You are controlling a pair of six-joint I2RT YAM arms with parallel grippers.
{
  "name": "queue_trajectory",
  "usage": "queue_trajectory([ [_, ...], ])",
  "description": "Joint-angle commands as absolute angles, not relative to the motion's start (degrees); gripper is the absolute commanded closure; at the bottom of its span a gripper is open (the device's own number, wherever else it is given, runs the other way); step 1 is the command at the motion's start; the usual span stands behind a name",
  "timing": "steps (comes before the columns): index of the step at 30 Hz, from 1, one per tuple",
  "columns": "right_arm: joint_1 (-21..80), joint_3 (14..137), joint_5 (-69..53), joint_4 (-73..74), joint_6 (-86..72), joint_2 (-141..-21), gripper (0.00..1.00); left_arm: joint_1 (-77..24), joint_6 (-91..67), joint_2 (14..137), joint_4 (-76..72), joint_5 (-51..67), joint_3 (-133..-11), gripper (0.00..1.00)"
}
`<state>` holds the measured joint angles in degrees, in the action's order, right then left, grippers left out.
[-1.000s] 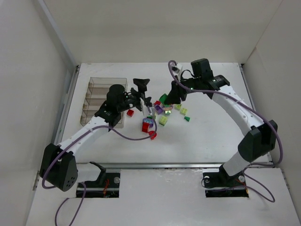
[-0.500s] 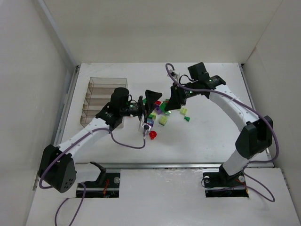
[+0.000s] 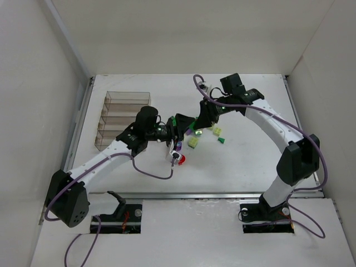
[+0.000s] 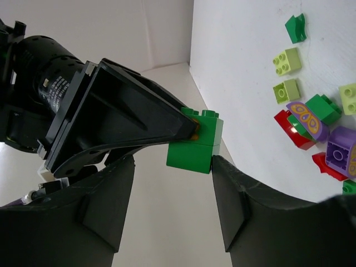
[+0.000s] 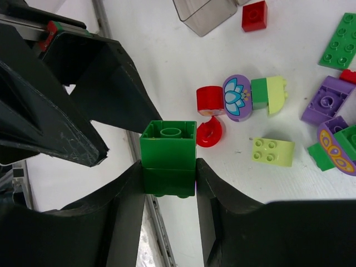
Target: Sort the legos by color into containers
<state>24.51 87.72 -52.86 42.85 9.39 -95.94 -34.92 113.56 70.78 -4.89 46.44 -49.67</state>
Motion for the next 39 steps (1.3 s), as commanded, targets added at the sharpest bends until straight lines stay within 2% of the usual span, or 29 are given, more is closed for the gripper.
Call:
queue_trajectory([
  [1,25.58,90.7,-50.71,39.81,9.14,-95.98,1.0,-35.94,114.35,70.14,-5.71,45.01,-51.5,0.46],
  [4,26.1,90.7,-50.71,39.29,9.14,-95.98,1.0,-35.95,114.35,70.66,-4.4,43.25,-51.5,0.51],
  [8,26.1,90.7,-50.19,38.76,8.61,-95.98,1.0,-36.47,115.4,71.19,-1.85,41.58,-51.5,0.51],
  [10,26.63,90.7,-50.19,38.76,8.61,-95.98,1.0,-36.47,115.93,71.8,-1.32,39.83,-52.03,0.47],
  [15,27.25,90.7,-49.66,39.29,8.61,-96.5,1.0,-36.47,115.93,73.73,-1.32,38.76,-53.87,0.5],
  [16,27.25,90.7,-49.66,39.29,8.61,-97.03,1.0,-36.47,115.93,73.74,-1.32,38.76,-53.88,0.52],
  [20,27.77,90.7,-49.66,39.29,8.61,-97.03,1.0,-37.0,115.93,73.74,-1.32,36.66,-53.88,0.74],
  [21,27.77,90.7,-49.66,39.29,8.61,-97.03,1.0,-37.0,115.32,73.74,-1.32,36.04,-53.88,0.85],
  [23,27.77,90.01,-49.66,39.29,8.61,-96.42,1.0,-37.0,114.7,73.74,-1.32,34.99,-53.88,1.0],
  [28,26.46,85.0,-48.35,38.06,8.61,-95.19,1.0,-37.0,108.39,71.9,-0.7,28.58,-53.88,1.0],
  [29,26.46,82.64,-47.56,38.06,8.61,-95.19,1.0,-37.0,103.32,71.89,-0.7,26.82,-53.88,1.0],
  [33,24.26,77.26,-40.88,35.26,6.51,-93.87,1.0,-35.87,87.42,74.52,-4.04,12.16,-54.39,1.0],
  [39,22.94,75.85,-38.94,29.54,2.38,-93.87,1.0,-31.91,72.09,76.64,7.11,2.73,-59.68,1.0],
])
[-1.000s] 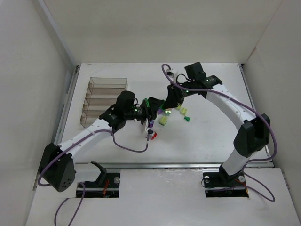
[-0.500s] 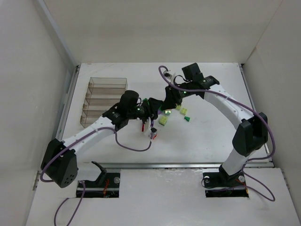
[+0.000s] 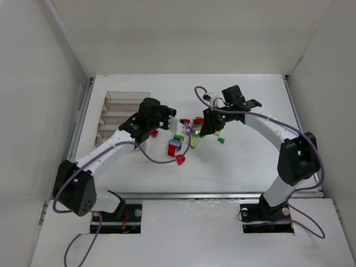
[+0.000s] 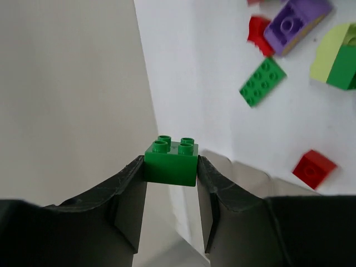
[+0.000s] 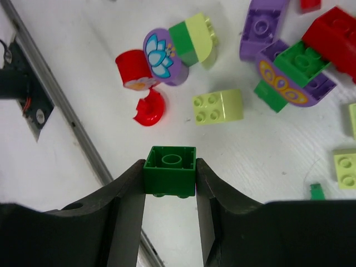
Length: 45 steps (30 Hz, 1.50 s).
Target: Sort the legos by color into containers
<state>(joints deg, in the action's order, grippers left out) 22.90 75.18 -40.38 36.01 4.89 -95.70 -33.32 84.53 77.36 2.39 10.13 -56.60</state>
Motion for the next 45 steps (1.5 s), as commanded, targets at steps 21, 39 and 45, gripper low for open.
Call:
queue_trajectory([
  [21,23.47,85.52,-38.15,29.0,-0.53,-97.91,1.0,-3.78,43.84,81.12,26.62,12.21,-56.69,0.79],
  [39,23.47,88.06,-38.32,26.9,-4.13,-93.26,0.93,-9.47,56.68,68.49,15.06,15.12,-66.35,0.0],
  [45,23.47,88.77,-35.87,19.53,-12.03,-89.66,0.97,-17.9,66.94,63.81,-4.38,21.27,-59.86,0.0],
])
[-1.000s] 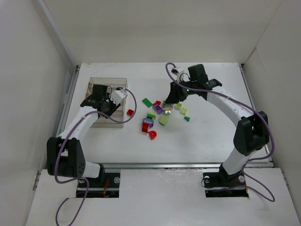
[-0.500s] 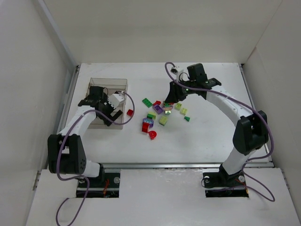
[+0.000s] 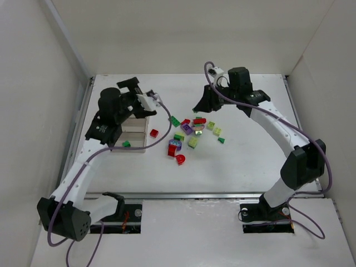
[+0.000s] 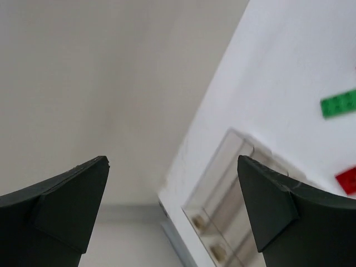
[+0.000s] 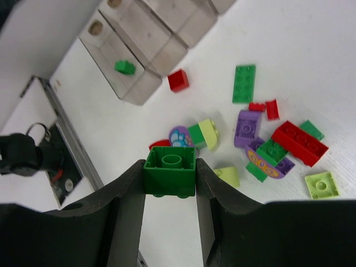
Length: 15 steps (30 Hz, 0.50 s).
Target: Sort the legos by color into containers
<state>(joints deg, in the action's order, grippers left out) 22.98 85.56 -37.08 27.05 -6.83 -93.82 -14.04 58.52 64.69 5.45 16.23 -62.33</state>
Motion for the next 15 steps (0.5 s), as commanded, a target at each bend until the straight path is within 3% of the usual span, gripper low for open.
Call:
queue_trajectory([
  [1,23.47,88.77,-35.86,18.12,-13.61,-89.65,0.97,-23.32,66.97,64.5,-5.35,19.7,-59.24,0.0],
  [5,23.47,88.77,-37.61,12.31,-20.47,-89.03,0.98,-32.23,64.17,68.55,-6.15,16.52,-60.37,0.0],
  [12,25.22,87.99,-38.14,11.78,-22.32,-89.65,1.0,-35.68,53.28,74.17,-12.3,17.93,-63.53,0.05],
  [15,26.27,86.32,-37.53,11.78,-22.32,-89.13,1.0,-35.68,49.14,77.07,-11.17,17.93,-66.87,0.13],
])
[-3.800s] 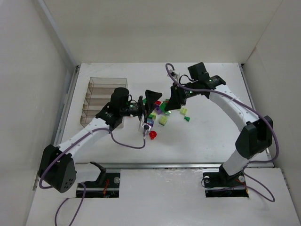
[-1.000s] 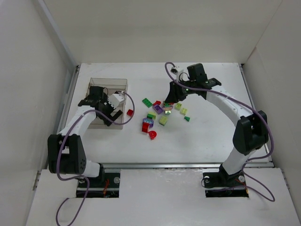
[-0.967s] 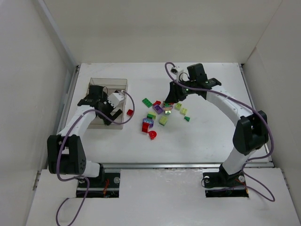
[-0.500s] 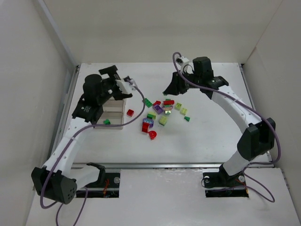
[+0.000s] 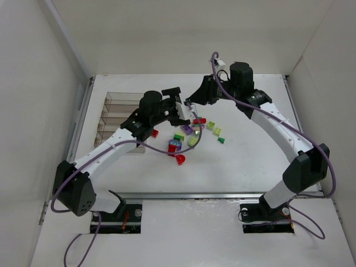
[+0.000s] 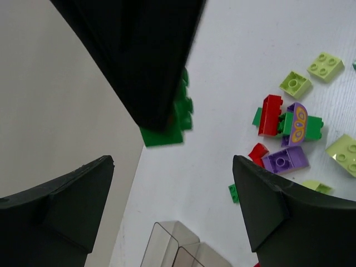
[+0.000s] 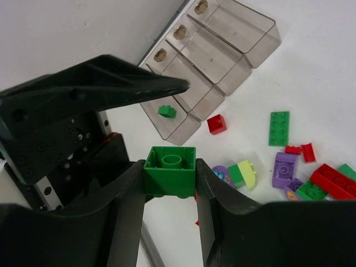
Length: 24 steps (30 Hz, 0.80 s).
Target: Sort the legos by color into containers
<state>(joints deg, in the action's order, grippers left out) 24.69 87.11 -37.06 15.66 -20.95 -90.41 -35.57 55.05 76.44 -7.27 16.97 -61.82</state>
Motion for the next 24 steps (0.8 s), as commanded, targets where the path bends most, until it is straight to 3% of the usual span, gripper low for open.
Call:
queue_trajectory([
  [1,26.28,86.31,-37.53,11.26,-22.85,-89.12,1.0,-35.68,49.13,77.08,-11.16,17.93,-66.88,0.15],
  [10,26.89,84.64,-36.47,11.25,-22.85,-88.07,1.0,-36.21,44.3,79.45,-10.64,19.77,-69.61,0.36],
  [15,26.89,84.64,-35.95,11.25,-22.85,-88.07,1.0,-36.21,44.3,78.93,-8.62,22.49,-69.08,0.64],
  [21,26.89,84.11,-36.47,11.25,-22.85,-88.07,1.0,-36.21,43.15,78.4,-8.0,22.5,-69.61,0.88],
  [23,26.89,83.5,-35.95,11.25,-22.85,-88.07,0.97,-36.21,42.54,78.4,-8.0,22.5,-69.61,1.0],
  [24,26.89,83.5,-35.95,11.25,-22.85,-88.07,0.92,-36.21,41.93,78.4,-7.39,22.5,-69.61,1.0],
])
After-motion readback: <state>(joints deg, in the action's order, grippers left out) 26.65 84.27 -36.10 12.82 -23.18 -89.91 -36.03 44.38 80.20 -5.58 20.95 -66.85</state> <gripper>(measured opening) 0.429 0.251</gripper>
